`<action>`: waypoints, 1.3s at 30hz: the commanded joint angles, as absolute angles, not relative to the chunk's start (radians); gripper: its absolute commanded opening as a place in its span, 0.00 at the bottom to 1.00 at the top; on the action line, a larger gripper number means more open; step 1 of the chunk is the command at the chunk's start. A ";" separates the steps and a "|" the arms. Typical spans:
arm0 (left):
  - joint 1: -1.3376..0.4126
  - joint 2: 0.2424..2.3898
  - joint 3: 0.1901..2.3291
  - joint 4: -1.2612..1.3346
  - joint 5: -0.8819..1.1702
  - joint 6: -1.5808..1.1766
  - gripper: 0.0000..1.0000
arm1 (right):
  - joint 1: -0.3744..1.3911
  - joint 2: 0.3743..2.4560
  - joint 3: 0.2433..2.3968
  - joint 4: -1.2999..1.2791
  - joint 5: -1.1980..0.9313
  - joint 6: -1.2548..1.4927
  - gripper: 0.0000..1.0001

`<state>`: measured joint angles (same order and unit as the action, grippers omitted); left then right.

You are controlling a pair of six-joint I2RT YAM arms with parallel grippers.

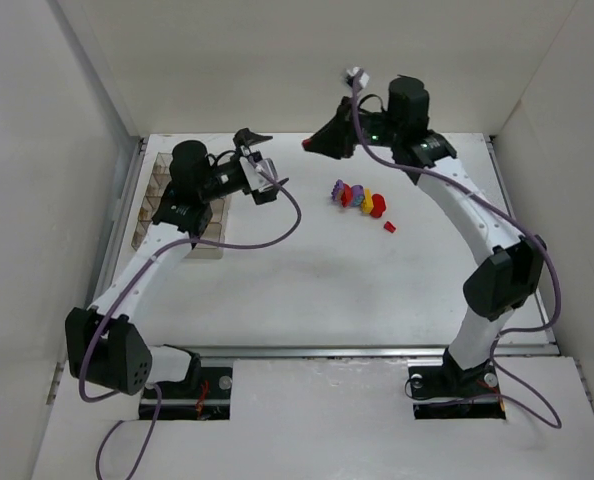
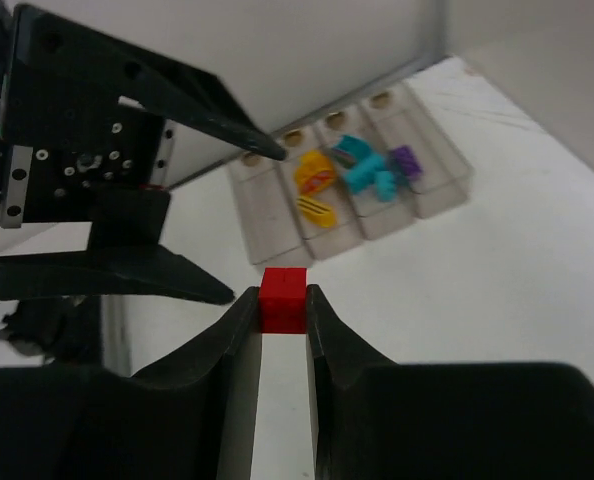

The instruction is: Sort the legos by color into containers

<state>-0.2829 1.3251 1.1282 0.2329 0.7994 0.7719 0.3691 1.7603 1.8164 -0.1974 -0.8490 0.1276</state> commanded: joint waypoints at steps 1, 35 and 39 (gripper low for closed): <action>-0.324 1.244 1.151 0.370 0.847 0.828 0.88 | 0.463 1.809 1.874 -0.161 -1.014 0.127 0.00; -0.383 0.963 0.945 0.224 0.699 1.057 0.60 | 0.632 1.683 1.723 -0.143 -0.957 0.207 0.00; -0.383 0.963 0.945 0.249 0.730 1.057 0.49 | 0.632 1.663 1.704 -0.143 -0.934 0.207 0.00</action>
<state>-0.3843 0.9955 0.9478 0.1577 0.6880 1.0641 0.6235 1.7283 1.7168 -0.1802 -0.9123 0.2028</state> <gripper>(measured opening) 0.503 0.259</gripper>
